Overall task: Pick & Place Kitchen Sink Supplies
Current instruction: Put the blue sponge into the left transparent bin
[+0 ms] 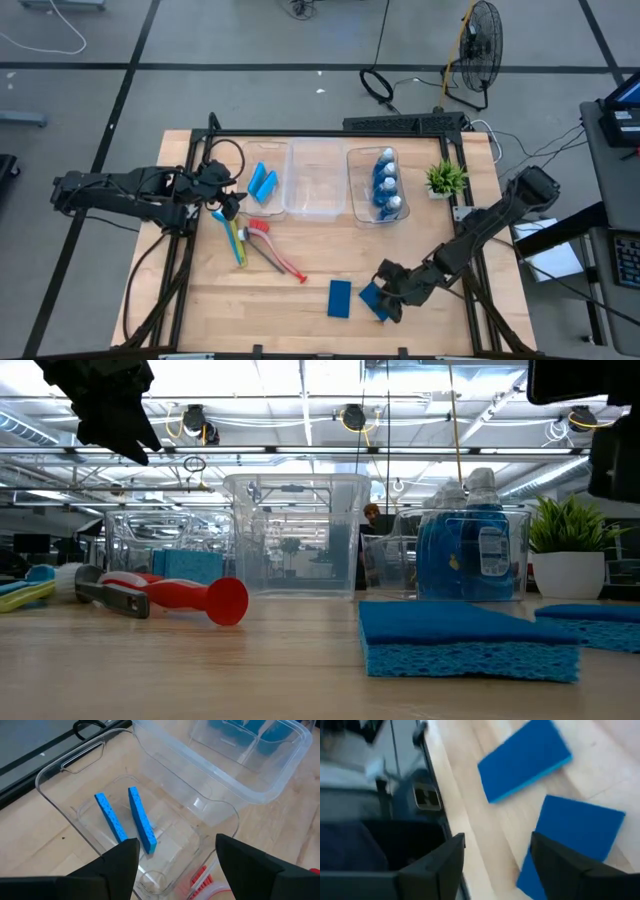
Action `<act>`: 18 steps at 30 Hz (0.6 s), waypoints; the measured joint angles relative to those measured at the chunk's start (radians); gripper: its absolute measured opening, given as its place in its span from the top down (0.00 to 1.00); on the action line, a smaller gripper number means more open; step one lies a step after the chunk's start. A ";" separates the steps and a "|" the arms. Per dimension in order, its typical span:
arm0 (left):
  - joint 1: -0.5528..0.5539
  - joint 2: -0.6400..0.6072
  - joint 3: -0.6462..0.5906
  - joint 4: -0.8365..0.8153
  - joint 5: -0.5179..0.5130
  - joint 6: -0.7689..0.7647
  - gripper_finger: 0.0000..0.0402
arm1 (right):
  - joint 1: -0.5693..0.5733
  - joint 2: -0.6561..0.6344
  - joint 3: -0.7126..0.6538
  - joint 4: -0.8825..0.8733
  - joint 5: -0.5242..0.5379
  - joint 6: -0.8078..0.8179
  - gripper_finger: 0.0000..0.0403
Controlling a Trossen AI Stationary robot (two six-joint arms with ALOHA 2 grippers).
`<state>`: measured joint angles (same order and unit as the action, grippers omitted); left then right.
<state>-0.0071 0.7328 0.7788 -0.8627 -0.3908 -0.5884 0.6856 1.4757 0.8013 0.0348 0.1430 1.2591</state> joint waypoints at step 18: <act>0.000 0.000 0.000 0.000 0.000 0.002 0.34 | -0.030 0.066 0.000 -0.027 -0.224 -0.068 0.51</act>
<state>-0.0071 0.7328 0.7788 -0.8631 -0.3912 -0.5859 0.6556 1.5421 0.8013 0.0079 -0.0812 1.1914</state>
